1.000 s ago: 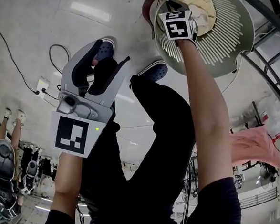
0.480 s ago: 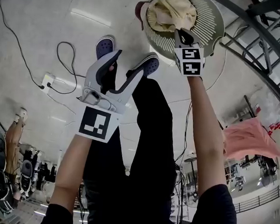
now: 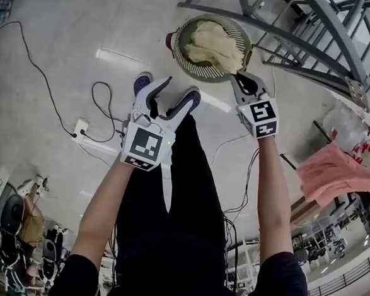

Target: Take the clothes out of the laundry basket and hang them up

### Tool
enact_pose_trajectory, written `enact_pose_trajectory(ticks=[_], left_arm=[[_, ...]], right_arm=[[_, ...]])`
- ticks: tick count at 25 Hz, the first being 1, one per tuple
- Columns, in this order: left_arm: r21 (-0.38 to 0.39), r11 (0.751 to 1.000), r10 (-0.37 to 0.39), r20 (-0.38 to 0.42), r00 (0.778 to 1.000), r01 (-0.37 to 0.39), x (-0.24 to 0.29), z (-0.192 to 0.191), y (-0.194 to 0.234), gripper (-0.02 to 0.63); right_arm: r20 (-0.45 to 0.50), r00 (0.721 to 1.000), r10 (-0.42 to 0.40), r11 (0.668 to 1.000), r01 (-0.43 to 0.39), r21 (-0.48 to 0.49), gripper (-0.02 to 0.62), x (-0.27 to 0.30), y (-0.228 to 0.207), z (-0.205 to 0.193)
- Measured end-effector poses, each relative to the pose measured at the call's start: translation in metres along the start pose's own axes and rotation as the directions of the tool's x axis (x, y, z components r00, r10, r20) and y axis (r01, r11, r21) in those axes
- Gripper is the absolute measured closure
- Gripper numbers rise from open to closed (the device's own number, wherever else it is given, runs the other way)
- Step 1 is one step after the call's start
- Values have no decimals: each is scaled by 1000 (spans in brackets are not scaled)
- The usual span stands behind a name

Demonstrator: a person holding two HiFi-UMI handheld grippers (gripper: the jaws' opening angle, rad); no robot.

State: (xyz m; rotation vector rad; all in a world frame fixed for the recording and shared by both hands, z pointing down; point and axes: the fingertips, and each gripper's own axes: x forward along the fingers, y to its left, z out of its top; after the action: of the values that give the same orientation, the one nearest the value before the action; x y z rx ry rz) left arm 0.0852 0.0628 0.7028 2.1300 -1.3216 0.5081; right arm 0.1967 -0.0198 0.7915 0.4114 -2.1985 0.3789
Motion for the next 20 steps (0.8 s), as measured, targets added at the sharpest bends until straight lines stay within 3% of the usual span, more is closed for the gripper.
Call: enact_pose_trajectory(ticks=[3, 7, 11, 15, 20], left_arm=[[74, 996, -40, -1, 999, 40, -16, 32, -15, 348], [158, 982, -105, -12, 994, 105, -36, 83, -52, 348], [327, 933, -155, -12, 988, 151, -44, 137, -75, 350], [384, 907, -181, -11, 983, 171, -65, 176, -90, 348], [503, 815, -284, -88, 955, 288, -90, 193, -110, 348]], right_arm=[[29, 1000, 5, 998, -3, -61, 581, -59, 26, 41], [78, 996, 41, 999, -39, -25, 581, -132, 58, 92], [160, 987, 24, 999, -20, -29, 581, -183, 70, 144], [207, 976, 69, 996, -56, -66, 581, -236, 92, 184], [254, 960, 116, 989, -87, -123, 581, -288, 112, 224]])
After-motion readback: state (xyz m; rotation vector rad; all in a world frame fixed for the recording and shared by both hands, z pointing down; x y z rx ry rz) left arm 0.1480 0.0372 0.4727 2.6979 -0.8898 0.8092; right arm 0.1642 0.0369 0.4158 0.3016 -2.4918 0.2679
